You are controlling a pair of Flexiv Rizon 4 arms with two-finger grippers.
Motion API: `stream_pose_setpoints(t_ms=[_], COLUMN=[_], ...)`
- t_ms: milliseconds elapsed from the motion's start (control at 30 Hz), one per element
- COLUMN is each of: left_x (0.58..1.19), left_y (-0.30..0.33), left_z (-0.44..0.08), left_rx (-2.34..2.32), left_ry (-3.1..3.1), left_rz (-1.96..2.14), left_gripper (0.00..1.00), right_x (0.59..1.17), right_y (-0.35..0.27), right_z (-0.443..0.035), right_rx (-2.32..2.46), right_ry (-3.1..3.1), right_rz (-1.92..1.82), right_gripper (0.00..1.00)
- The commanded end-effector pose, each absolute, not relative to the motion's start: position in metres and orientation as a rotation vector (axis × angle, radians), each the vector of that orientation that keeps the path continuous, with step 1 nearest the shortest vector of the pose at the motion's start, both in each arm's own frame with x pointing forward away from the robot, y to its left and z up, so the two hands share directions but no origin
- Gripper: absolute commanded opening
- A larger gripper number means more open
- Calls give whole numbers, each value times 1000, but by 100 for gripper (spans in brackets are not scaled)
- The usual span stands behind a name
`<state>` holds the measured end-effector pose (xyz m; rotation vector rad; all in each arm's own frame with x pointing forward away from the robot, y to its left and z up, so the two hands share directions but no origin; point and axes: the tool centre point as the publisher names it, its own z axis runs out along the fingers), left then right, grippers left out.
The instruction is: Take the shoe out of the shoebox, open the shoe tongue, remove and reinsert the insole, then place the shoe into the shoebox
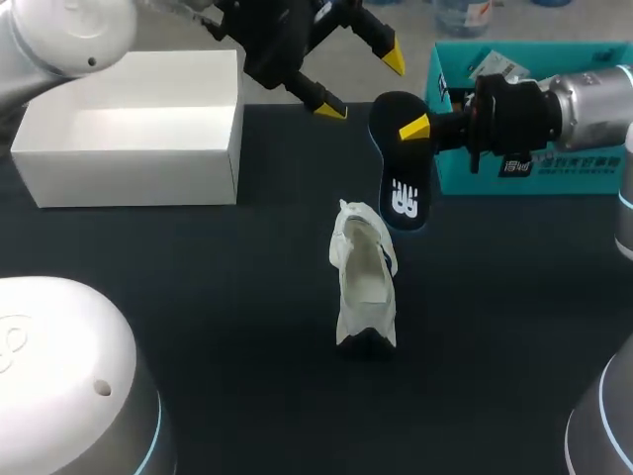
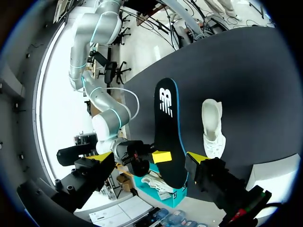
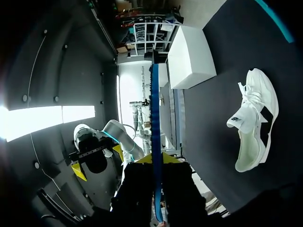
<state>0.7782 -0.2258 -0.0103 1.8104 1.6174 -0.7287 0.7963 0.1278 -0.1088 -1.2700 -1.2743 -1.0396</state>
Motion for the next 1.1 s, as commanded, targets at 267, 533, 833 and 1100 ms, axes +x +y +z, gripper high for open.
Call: stream_pose_setpoints(t_ms=[267, 533, 833, 1100], left_x=[787, 793, 793, 785], left_y=[-230, -229, -229, -240], left_z=[1, -7, -11, -14], left_rx=[1931, 1979, 1931, 1962], left_ry=[1840, 1977, 2094, 2087], left_rz=[-289, -269, -195, -173], left_gripper=[100, 100, 100, 100], right_x=[799, 798, 799, 800], right_y=[129, 130, 133, 135], right_z=[-109, -110, -114, -115], right_rx=[-1266, -1263, -1258, -1248], right_ry=[-1279, -1278, -1273, -1274], right_rz=[-1030, -1028, -1030, -1030], right_gripper=[0, 0, 0, 0])
